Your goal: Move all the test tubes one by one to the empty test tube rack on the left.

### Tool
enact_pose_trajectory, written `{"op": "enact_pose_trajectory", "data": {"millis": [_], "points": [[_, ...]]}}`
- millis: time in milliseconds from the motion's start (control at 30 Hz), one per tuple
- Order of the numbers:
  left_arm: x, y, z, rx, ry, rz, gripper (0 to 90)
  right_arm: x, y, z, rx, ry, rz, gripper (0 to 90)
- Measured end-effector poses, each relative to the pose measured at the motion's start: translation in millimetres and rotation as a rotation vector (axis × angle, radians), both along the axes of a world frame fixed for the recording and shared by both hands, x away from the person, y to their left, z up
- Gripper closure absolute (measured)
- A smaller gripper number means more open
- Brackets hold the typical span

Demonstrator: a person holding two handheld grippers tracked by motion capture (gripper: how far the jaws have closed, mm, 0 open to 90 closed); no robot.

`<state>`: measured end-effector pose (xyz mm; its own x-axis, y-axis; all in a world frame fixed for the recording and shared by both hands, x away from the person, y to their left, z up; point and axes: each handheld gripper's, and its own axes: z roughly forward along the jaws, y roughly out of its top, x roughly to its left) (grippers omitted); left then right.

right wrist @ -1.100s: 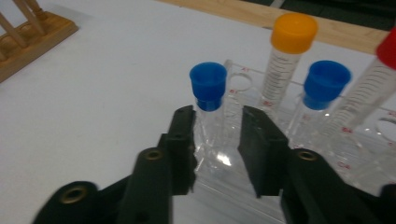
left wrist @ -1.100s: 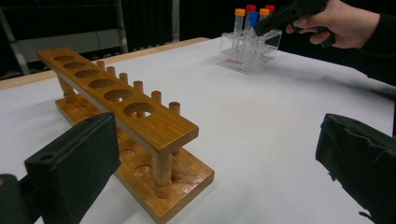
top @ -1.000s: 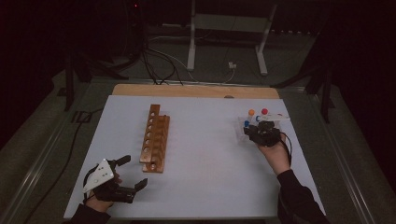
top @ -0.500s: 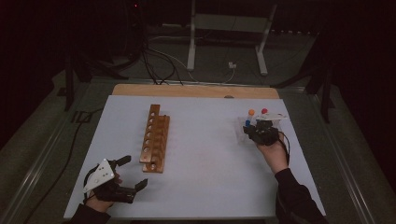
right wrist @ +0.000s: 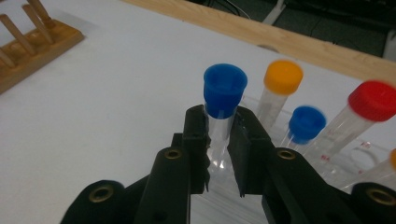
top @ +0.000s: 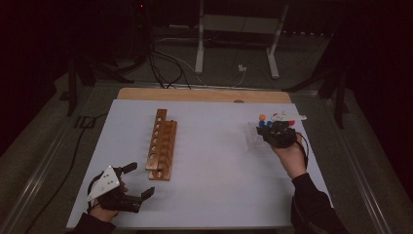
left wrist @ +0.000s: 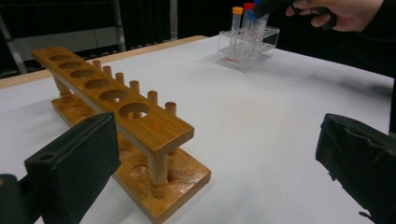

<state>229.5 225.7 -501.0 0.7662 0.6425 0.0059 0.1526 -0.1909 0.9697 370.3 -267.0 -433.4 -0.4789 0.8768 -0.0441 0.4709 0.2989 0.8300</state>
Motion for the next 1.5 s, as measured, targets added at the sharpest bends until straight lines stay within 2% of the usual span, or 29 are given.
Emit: {"op": "enact_pose_trajectory", "data": {"millis": [233,367,600,700,867,1000,1200,1367,1500], "points": [[-1.2,-4.2,8.4,-0.006,0.016,-0.023,0.5,-9.1,1.5,19.8,-0.010,-0.033,0.012,76.8],[-2.2,-8.9,13.2,-0.005,0.028,-0.043,0.5,-13.4,7.0,23.2,-0.036,-0.039,0.029,76.8],[-2.3,-19.2,25.6,-0.002,0.036,-0.070,0.5,-23.1,19.3,29.7,-0.029,-0.047,0.081,76.8],[-1.5,-23.8,32.6,0.000,0.052,-0.090,0.5,-27.2,25.4,29.3,-0.024,-0.044,0.111,76.8],[3.4,-33.0,42.5,0.007,0.088,-0.097,0.5,-33.2,35.5,27.1,-0.028,-0.040,0.150,76.8],[8.8,-39.3,50.8,0.001,0.095,-0.104,0.5,-40.7,45.9,24.6,-0.037,-0.036,0.189,76.8],[15.6,-51.0,63.4,0.028,0.086,-0.116,0.5,-56.2,59.9,17.7,-0.053,-0.028,0.258,76.8],[22.9,-61.9,69.6,0.011,0.092,-0.138,0.6,-66.3,69.5,9.7,-0.056,-0.016,0.299,76.8],[26.9,-72.7,72.6,0.022,0.085,-0.155,1.4,-70.9,74.6,5.1,-0.059,-0.005,0.322,76.8]]}}
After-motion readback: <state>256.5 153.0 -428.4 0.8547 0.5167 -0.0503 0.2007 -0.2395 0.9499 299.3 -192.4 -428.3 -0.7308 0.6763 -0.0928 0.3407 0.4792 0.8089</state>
